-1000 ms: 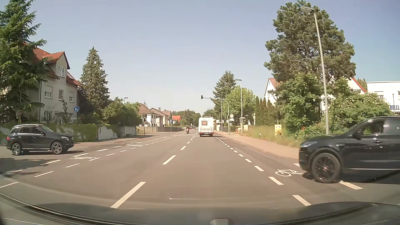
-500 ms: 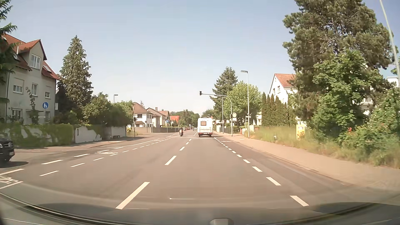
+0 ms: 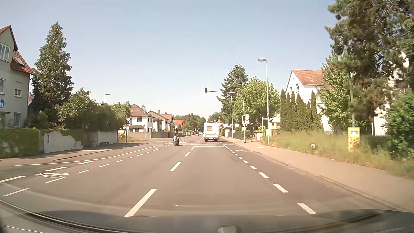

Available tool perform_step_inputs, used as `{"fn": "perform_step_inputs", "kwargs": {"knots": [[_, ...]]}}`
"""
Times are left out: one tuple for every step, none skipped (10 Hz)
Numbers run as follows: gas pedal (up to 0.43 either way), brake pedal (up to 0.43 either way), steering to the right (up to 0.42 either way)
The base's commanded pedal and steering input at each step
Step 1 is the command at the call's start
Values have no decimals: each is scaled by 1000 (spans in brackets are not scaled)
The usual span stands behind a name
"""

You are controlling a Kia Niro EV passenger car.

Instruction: Follow the waypoints while adhering to traffic rules and regulations

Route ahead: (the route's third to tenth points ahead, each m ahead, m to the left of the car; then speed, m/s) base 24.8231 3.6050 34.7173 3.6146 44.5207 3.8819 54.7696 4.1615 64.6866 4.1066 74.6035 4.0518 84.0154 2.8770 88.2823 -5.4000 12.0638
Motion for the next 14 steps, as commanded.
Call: {"fn": "perform_step_inputs", "kwargs": {"knots": [[110, 0, 0], [110, 0, 0], [110, 0, 0], [110, 0, 0], [98, 0, 0], [98, 0, 0], [98, 0, 0], [79, 0, -1], [79, 0, -1], [79, 0, -2], [79, 0, -3], [79, 0, -3], [67, 0, -4], [67, 0, -6]]}}
